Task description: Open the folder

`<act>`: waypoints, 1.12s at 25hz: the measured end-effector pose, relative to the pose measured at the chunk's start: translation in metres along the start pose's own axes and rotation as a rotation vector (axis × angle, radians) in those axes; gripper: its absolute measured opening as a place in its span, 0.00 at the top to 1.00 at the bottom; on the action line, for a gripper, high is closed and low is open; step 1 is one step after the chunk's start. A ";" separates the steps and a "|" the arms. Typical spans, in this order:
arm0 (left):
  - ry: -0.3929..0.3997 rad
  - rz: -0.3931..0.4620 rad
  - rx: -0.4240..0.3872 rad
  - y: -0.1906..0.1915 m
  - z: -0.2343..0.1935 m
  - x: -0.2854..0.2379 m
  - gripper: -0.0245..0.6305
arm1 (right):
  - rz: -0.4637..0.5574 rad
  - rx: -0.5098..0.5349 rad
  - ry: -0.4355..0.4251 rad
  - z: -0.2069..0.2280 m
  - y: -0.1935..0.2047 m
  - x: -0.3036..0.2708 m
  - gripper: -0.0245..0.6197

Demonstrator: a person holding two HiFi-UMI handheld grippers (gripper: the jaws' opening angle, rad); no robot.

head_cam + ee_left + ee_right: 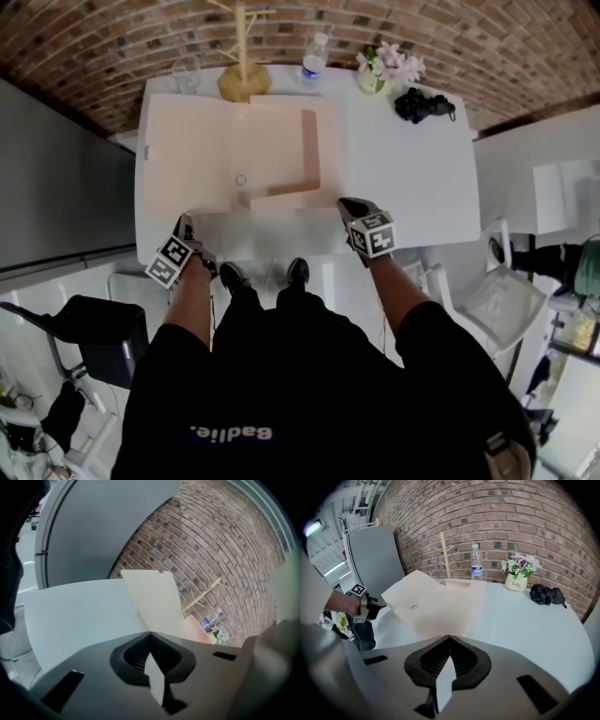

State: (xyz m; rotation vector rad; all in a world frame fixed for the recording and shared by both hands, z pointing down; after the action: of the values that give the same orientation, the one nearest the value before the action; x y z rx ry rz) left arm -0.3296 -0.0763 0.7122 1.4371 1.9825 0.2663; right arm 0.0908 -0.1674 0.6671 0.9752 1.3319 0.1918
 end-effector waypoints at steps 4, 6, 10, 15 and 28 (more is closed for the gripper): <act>0.052 -0.040 -0.024 0.002 0.017 0.000 0.96 | 0.009 -0.027 -0.012 0.000 0.001 -0.001 0.92; 0.086 -0.039 -0.023 0.002 0.028 0.001 0.96 | 0.015 -0.022 -0.021 -0.001 -0.001 0.002 0.92; 0.157 -0.081 -0.061 0.007 0.054 -0.002 0.96 | 0.040 -0.016 -0.024 -0.002 -0.010 0.011 0.92; 0.276 -0.117 -0.146 0.014 0.099 0.004 0.96 | 0.061 -0.052 -0.023 -0.001 -0.007 0.026 0.92; 0.523 -0.050 -0.283 -0.015 0.221 0.063 0.96 | 0.245 -0.129 -0.050 -0.001 -0.044 0.096 0.92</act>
State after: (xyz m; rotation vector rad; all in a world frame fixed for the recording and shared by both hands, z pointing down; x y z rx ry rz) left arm -0.2153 -0.0719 0.5122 1.2134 2.2632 0.9407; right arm 0.1002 -0.1336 0.5673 1.0256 1.1377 0.4318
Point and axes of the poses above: the fingertips, and each gripper's own axes: x backward along the fingers, z to its right, y out of its underside, the point moved 3 cm from there along x, backward along the fingers, and after that the axes turned 15 degrees about y, right-handed, at the moved point
